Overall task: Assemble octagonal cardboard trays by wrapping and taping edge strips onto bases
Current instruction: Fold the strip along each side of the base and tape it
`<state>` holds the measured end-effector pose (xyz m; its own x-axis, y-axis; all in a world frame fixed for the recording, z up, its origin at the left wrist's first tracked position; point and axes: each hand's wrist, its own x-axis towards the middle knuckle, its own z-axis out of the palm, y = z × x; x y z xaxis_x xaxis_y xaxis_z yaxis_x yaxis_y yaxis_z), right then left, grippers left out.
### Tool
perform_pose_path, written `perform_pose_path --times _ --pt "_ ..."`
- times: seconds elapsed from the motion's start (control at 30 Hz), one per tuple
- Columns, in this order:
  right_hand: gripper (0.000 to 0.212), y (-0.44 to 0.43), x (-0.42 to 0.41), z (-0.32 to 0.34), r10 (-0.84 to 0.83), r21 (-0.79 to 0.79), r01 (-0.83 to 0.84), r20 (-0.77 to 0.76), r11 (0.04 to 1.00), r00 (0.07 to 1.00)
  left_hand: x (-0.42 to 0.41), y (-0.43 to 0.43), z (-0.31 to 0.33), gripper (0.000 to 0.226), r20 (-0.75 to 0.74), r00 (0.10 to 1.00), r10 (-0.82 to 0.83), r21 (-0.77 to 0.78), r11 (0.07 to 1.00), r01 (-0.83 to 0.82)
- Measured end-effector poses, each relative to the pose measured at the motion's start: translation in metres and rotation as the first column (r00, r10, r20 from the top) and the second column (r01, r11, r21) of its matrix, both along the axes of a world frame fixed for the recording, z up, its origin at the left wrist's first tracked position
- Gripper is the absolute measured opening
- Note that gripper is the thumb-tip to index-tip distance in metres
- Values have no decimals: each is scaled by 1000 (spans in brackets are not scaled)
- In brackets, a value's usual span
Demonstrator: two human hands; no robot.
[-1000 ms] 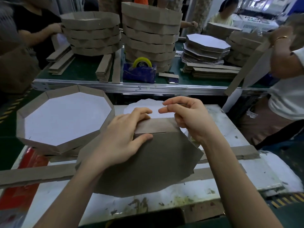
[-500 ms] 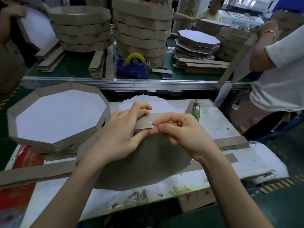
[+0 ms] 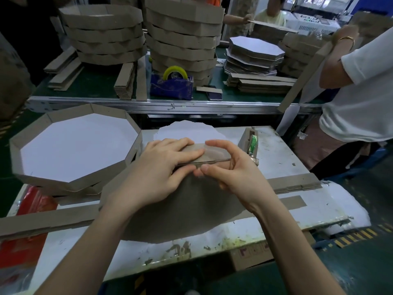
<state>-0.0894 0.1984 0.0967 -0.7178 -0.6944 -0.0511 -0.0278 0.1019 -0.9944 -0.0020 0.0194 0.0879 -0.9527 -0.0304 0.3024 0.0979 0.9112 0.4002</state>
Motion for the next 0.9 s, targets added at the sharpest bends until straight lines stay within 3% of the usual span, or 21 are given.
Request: perform_pose_path --times 0.13,0.3,0.4,0.67,0.9 --pt "72 -2 -3 -3 -1 52 4 -50 999 999 -1 0 1 45 1 1000 2 30 1000 -2" --pt "74 -1 -4 -5 4 71 1 -76 997 997 -7 12 6 38 -62 989 134 208 971 -119" --pt "74 1 -4 -5 21 75 -16 -77 997 997 -10 17 7 30 -85 977 197 195 965 -177" --pt "109 3 -6 -15 53 24 -52 -38 998 998 -13 17 7 54 -57 978 198 212 960 -182" --pt "92 3 -10 -16 66 -25 -73 -205 997 976 -12 16 3 57 -91 980 178 119 979 -167"
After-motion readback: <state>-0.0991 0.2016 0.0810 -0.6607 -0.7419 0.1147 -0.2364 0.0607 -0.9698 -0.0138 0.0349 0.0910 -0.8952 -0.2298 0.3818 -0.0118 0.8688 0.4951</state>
